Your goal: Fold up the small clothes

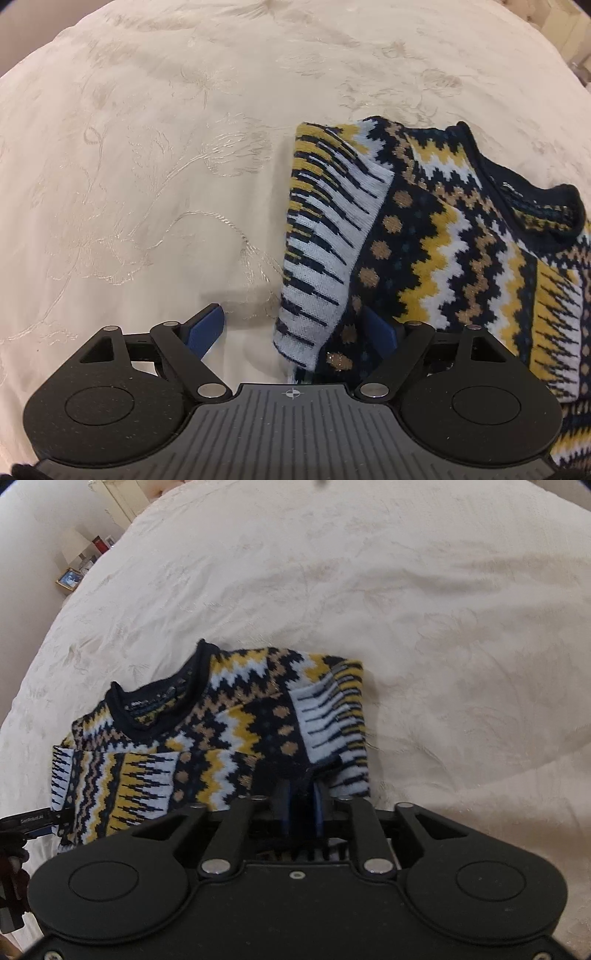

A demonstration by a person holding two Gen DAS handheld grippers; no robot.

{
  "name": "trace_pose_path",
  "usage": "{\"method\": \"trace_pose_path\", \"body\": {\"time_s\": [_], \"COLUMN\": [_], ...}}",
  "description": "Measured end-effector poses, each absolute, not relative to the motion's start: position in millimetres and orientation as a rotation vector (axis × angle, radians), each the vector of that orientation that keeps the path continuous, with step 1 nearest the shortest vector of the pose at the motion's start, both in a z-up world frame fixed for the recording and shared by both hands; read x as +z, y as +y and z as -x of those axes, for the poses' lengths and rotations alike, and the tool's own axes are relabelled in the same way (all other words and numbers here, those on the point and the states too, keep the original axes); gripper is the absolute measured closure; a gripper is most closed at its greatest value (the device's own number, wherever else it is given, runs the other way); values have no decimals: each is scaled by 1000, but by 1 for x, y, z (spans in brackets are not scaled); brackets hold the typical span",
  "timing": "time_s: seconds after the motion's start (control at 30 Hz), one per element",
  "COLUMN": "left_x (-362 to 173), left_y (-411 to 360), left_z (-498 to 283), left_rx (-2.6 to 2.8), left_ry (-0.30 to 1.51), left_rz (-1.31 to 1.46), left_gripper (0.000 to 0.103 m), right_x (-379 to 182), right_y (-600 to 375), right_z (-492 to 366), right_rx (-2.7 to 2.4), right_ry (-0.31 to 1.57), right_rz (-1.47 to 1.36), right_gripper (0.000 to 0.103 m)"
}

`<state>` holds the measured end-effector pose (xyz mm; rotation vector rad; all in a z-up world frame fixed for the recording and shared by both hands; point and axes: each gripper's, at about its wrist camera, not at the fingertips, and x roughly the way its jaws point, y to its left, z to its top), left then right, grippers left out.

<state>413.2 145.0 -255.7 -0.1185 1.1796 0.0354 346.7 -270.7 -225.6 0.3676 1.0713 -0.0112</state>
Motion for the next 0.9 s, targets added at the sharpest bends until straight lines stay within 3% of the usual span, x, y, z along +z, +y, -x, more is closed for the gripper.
{"method": "trace_pose_path", "body": {"time_s": [0.03,0.27,0.33,0.53,0.77,0.83,0.9], "left_x": [-256,-256,-251,-219,-244,-240,-228], "left_y": [145,147,149,141,153,154,149], "left_z": [-412,-411,-410,-407,-430,-433,-434], "left_rx": [35,26,22,-9,74,75,55], "left_ry": [1179,1178,1166,1046,1151,1145,1095], "left_rz": [122,121,121,48,55,53,24], "left_gripper": [20,19,19,20,18,19,19], "right_x": [-228,-243,-240,-218,-236,-230,-223], "right_y": [-272,-271,-266,-260,-264,-266,-268], "right_z": [-348,-355,-356,-349,-354,-352,-353], "right_rx": [-11,-2,32,-9,-82,-107,-122], "right_ry": [1077,1119,1112,1015,1078,1049,1010], "right_rz": [-368,-358,-335,-241,-264,-231,-198], "right_gripper": [55,56,93,93,69,49,48]}}
